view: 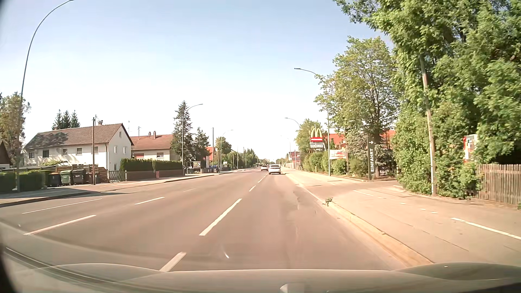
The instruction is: Follow the waypoints while adhering to traffic rules and regulations
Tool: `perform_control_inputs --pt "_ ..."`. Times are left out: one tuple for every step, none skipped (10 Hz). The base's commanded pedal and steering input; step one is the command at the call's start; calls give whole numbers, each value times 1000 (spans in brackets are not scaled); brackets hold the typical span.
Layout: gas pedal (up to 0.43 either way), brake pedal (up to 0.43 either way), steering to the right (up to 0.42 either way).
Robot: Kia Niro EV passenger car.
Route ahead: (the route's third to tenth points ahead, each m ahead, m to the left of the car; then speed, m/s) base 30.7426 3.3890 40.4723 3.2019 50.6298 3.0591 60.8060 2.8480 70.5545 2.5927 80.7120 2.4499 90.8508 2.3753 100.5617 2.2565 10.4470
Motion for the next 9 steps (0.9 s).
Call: perform_control_inputs --pt "157 0 1" --pt "157 0 1" --pt "157 0 1" --pt "157 0 0" --pt "157 0 0" --pt "157 0 -1" --pt "169 0 -5" --pt "169 0 -6" --pt "189 0 -6"
